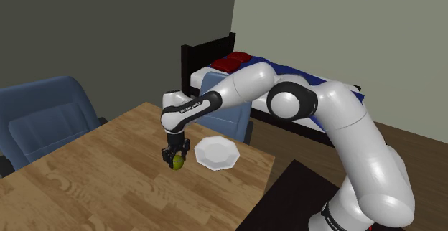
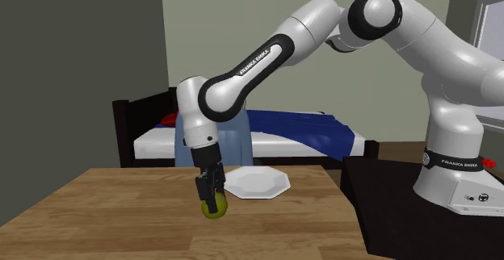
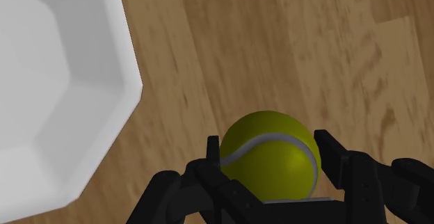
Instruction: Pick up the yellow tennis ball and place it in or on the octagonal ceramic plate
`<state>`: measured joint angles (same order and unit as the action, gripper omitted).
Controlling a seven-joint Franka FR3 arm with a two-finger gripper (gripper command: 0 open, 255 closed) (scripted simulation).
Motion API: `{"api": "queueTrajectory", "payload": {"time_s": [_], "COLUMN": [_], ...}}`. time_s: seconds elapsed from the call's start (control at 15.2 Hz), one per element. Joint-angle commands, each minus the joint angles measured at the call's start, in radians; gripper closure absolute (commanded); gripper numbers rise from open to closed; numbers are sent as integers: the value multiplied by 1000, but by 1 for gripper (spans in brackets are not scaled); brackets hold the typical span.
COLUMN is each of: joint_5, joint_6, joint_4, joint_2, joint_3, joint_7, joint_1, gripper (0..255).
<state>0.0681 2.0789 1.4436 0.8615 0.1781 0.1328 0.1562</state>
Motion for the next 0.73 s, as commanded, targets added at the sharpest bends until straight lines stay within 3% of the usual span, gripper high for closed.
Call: {"api": "queueTrajectory", "payload": {"time_s": [0.0,0.66], "joint_5": [1,7], "joint_6": [-13,-92], "joint_4": [-1,5], "joint_2": [-13,-99], "joint_3": [1,8], "joint_7": [2,12], "joint_1": [-1,-7], "gripper": [255,255]}}
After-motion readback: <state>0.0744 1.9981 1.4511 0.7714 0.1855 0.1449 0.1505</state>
